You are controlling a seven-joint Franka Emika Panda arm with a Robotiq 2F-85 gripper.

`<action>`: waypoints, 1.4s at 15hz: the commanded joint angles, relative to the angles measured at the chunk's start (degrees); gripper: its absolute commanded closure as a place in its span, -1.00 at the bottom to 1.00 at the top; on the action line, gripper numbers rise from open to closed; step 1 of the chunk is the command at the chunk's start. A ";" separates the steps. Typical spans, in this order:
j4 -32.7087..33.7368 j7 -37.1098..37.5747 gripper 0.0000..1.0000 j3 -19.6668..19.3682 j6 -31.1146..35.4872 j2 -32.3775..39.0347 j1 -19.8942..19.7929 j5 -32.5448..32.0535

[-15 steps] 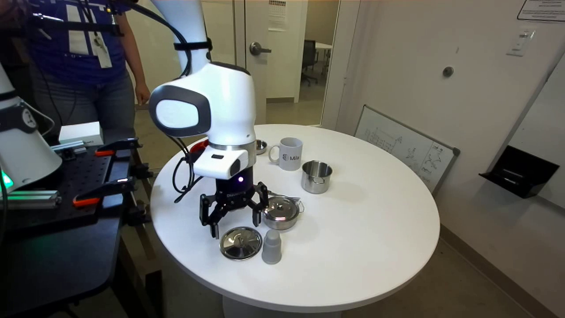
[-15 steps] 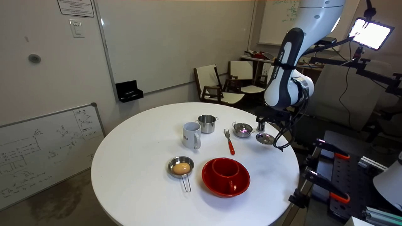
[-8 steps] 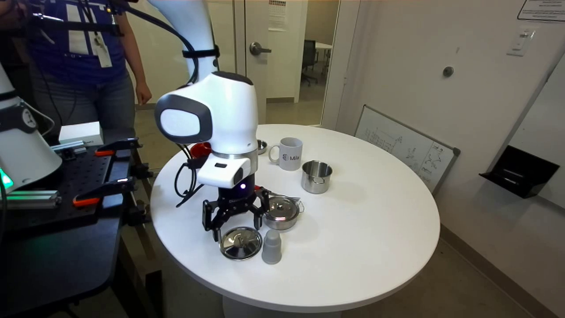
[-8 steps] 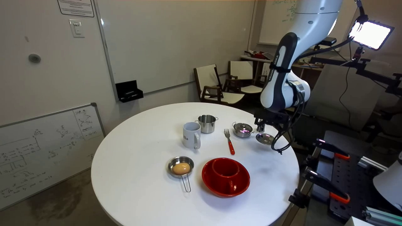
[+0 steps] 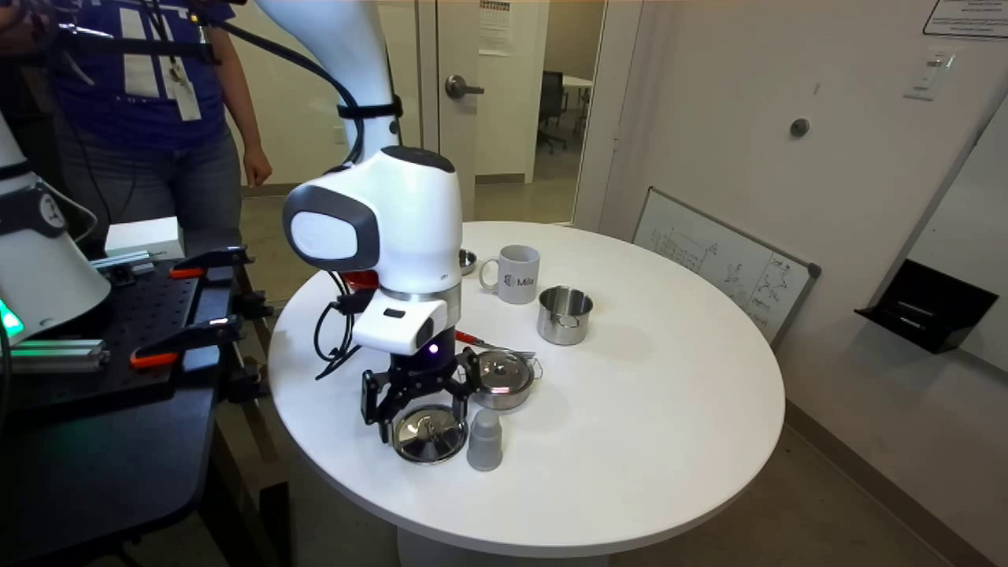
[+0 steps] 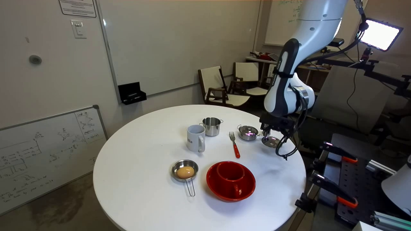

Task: Take the lid from the table and put it on the pot next to the cup

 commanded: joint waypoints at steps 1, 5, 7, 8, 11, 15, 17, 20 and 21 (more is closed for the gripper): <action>2.00 -2.48 -0.51 0.50 0.44 2.02 -0.61 2.78; 2.52 -2.51 0.13 0.12 0.26 2.36 -0.27 3.44; 2.58 -2.40 0.41 -0.19 0.22 2.32 -0.03 3.74; 2.63 -2.33 0.42 -0.41 0.10 2.32 0.13 3.90; 2.73 -2.23 0.86 -0.51 0.17 2.32 0.22 4.24; 2.61 -2.16 0.84 -0.41 0.36 2.25 0.15 4.59; 2.35 -2.16 0.85 -0.36 0.32 1.87 0.09 4.80; -0.07 -2.02 0.85 -1.45 0.88 -0.86 1.39 5.15; -0.97 -1.99 0.85 -1.87 1.02 -1.85 1.89 5.22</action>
